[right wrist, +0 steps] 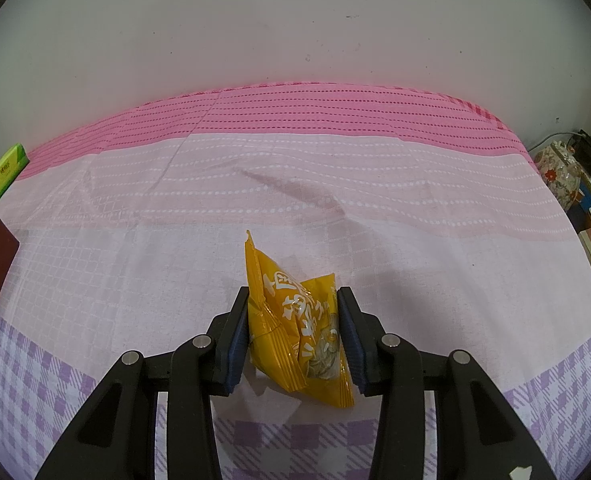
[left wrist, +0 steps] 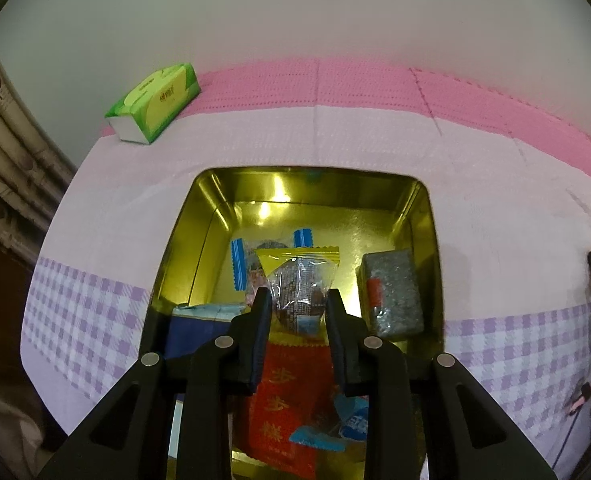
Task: Organize snacks
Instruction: 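Carry the yellow-wrapped candy into the gold tin and open the left tool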
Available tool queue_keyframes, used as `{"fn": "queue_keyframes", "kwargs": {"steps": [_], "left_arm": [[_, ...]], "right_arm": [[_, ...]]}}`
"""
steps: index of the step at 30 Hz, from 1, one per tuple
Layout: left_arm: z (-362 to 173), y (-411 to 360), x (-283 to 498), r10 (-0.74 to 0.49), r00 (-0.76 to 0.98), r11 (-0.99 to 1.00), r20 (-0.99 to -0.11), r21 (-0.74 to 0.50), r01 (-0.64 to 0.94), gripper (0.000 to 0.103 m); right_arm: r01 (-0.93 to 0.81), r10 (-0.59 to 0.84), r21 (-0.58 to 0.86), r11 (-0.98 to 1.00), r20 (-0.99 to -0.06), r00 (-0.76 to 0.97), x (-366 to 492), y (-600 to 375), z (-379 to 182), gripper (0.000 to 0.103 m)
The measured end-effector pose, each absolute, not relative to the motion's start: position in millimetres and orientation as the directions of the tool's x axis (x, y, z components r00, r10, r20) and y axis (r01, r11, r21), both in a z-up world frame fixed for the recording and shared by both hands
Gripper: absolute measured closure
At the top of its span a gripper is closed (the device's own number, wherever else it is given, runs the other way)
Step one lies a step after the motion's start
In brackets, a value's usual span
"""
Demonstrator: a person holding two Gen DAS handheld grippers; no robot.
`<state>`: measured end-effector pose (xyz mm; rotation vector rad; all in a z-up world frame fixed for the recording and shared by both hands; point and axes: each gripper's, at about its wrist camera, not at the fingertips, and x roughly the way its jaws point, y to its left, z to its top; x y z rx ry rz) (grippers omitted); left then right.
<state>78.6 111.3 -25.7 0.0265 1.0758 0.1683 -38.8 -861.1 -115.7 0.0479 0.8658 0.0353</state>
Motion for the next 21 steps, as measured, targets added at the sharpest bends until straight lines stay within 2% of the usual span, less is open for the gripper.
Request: {"fn": "queue_keyframes", "kwargs": {"steps": [15,21], "left_arm": [[8,109,54,0.123,0.539,0.991,-0.833,0.076,-0.108,0.074],[12,113,39,0.154,0.560,0.988,-0.814,0.115,-0.106,0.073]], "right_arm": [[-0.011,0.047,0.052,0.999,-0.761,0.647,-39,-861,-116,0.063],[-0.012,0.046,0.050,0.999,-0.761,0.647,-38,-861,-115,0.063]]}}
